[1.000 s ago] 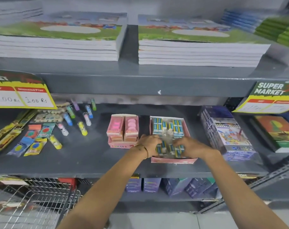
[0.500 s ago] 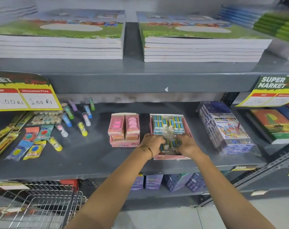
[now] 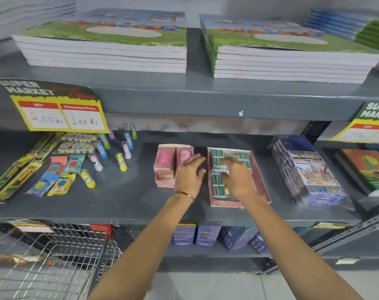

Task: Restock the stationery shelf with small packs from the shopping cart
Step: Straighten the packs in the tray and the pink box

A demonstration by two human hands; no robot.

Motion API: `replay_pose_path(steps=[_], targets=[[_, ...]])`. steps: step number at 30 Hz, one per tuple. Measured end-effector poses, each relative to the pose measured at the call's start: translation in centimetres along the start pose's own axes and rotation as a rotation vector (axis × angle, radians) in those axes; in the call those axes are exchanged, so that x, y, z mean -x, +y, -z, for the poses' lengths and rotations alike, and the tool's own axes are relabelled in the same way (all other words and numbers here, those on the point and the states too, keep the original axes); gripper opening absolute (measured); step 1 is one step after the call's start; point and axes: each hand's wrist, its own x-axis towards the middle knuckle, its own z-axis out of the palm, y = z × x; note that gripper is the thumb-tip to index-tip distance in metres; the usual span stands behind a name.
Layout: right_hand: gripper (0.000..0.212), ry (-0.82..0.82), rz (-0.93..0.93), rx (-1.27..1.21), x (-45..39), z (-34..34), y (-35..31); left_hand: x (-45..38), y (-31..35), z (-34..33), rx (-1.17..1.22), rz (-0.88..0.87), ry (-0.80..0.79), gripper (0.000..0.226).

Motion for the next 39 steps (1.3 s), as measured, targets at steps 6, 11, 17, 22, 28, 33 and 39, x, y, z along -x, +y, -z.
replay_pose_path(steps=[6, 11, 17, 22, 28, 33, 39], targets=[[0.04, -0.112, 0.359, 0.008, -1.6, -2.9, -4.3, -1.1, -5.5, 5.1, -0.157, 0.184, 0.245, 0.045], [0.036, -0.104, 0.421, 0.025, -1.7, -4.1, -4.6, -0.8, -8.3, 5.9, -0.188, 0.226, 0.107, 0.048], [0.035, -0.061, 0.405, -0.039, -1.6, -5.4, -5.2, -0.7, -8.5, 5.3, -0.148, 0.214, 0.08, 0.044], [0.034, -0.008, 0.405, -0.003, -1.7, -6.1, -5.4, -0.6, -8.5, 5.2, -0.192, 0.18, 0.051, 0.045], [0.044, 0.038, 0.442, 0.159, -2.2, -6.8, -5.3, -1.3, -8.6, 5.2, -0.421, 0.072, -0.029, 0.044], [0.045, 0.03, 0.45, 0.161, -3.2, -7.1, -5.6, -2.2, -8.7, 6.0, -0.526, 0.006, -0.105, 0.039], [0.047, -0.042, 0.466, 0.109, -3.6, -7.1, -5.5, -2.2, -8.8, 6.2, -0.541, 0.037, -0.166, 0.039]])
